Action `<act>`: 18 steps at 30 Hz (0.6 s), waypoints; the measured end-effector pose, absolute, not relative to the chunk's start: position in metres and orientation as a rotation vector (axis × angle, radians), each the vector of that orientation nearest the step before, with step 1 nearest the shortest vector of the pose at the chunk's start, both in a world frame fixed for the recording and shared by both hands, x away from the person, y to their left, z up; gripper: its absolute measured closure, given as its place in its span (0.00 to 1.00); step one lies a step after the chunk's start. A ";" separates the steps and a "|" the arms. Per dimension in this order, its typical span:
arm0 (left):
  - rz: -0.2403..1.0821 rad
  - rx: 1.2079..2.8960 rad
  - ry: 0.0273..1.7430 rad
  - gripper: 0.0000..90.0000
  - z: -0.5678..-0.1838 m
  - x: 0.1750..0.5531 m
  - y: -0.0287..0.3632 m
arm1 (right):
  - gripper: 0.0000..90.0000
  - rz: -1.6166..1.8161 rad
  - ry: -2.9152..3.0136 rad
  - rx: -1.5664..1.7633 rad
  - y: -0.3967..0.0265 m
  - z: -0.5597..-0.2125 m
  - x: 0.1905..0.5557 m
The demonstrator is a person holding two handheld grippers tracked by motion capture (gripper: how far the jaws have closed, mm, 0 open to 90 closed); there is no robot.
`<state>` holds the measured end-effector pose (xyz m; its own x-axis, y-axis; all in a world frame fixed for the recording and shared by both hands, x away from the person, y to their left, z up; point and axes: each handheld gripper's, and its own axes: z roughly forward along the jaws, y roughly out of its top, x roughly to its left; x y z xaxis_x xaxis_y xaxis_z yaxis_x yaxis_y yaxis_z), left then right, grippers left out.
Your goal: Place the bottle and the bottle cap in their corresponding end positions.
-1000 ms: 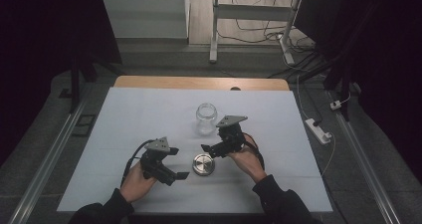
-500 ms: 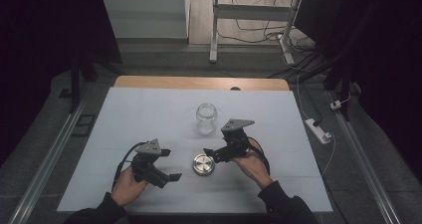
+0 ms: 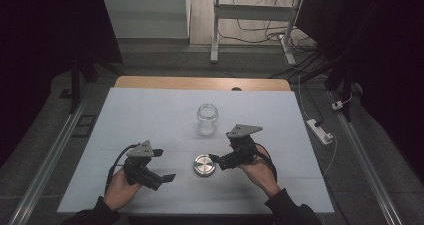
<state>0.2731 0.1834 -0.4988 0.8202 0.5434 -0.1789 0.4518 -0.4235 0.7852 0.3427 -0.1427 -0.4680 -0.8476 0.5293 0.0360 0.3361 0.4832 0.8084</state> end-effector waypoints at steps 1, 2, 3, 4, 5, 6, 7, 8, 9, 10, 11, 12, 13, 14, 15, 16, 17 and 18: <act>0.130 2.083 0.735 0.00 -0.499 0.272 0.185 | 0.00 1.293 2.511 0.743 -0.144 -0.468 0.342; 0.138 2.084 0.738 0.00 -0.499 0.271 0.186 | 0.00 1.291 2.511 0.743 -0.145 -0.468 0.340; 0.144 2.080 0.747 0.00 -0.499 0.270 0.188 | 0.00 1.290 2.509 0.743 -0.146 -0.468 0.339; 0.146 2.082 0.748 0.00 -0.499 0.269 0.190 | 0.00 1.288 2.507 0.744 -0.147 -0.468 0.337; 0.148 2.077 0.754 0.00 -0.499 0.268 0.191 | 0.00 1.288 2.506 0.742 -0.148 -0.468 0.337; 0.154 2.079 0.755 0.00 -0.499 0.267 0.193 | 0.00 1.285 2.506 0.741 -0.150 -0.468 0.335; 0.159 2.075 0.762 0.00 -0.499 0.266 0.194 | 0.00 1.283 2.504 0.741 -0.151 -0.468 0.334; 0.161 2.072 0.766 0.00 -0.499 0.265 0.197 | 0.00 1.282 2.504 0.742 -0.152 -0.468 0.333; 0.160 2.068 0.769 0.00 -0.499 0.264 0.198 | 0.00 1.281 2.505 0.743 -0.154 -0.468 0.331; 0.164 2.064 0.775 0.00 -0.499 0.263 0.200 | 0.00 1.280 2.503 0.746 -0.155 -0.468 0.330; 0.167 2.062 0.780 0.00 -0.498 0.262 0.202 | 0.00 1.279 2.502 0.747 -0.157 -0.468 0.329; 0.166 2.062 0.782 0.00 -0.498 0.261 0.203 | 0.00 1.279 2.500 0.749 -0.159 -0.468 0.327; 0.168 2.059 0.787 0.00 -0.498 0.260 0.205 | 0.00 1.279 2.498 0.750 -0.160 -0.468 0.326; 0.168 2.058 0.791 0.00 -0.498 0.260 0.207 | 0.00 1.278 2.496 0.753 -0.161 -0.468 0.325; 0.169 2.058 0.796 0.00 -0.498 0.259 0.208 | 0.00 1.279 2.491 0.755 -0.163 -0.467 0.324; 0.170 2.055 0.800 0.00 -0.498 0.258 0.210 | 0.00 1.278 2.490 0.762 -0.165 -0.467 0.322; 0.169 2.053 0.804 0.00 -0.498 0.256 0.211 | 0.00 1.279 2.486 0.763 -0.167 -0.467 0.321; 0.174 2.053 0.809 0.00 -0.498 0.255 0.213 | 0.00 1.276 2.483 0.764 -0.168 -0.466 0.320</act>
<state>0.2552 0.2129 -0.4982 0.7764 0.6051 -0.1760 0.4793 -0.3856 0.7884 0.3197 -0.1685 -0.4664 -0.8323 0.5539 0.0196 0.3385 0.4799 0.8094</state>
